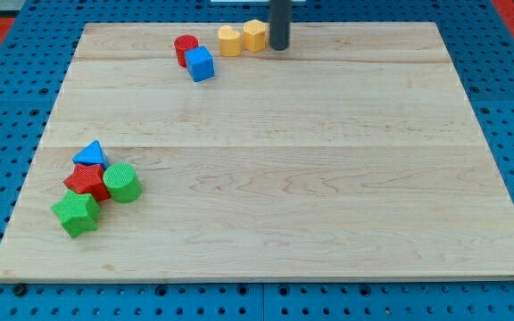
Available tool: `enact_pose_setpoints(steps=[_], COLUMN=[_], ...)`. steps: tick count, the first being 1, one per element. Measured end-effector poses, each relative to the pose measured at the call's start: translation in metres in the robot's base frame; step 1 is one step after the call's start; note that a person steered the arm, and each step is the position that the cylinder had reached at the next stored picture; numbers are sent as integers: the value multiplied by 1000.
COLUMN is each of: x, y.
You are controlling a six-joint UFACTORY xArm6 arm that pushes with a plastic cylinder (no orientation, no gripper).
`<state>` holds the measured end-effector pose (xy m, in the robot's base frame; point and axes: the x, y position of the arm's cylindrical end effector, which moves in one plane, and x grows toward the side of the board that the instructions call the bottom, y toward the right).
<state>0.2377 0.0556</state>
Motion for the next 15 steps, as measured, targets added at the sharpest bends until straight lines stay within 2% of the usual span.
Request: enact_pose_setpoints(steps=[1, 3, 4, 5, 6, 8, 9, 10, 11, 12, 13, 15], x=[-31, -2, 24, 40, 74, 96, 104, 133, 143, 112, 118, 210], y=[-6, -140, -177, -171, -171, -149, -202, -232, -232, -210, -246, -235])
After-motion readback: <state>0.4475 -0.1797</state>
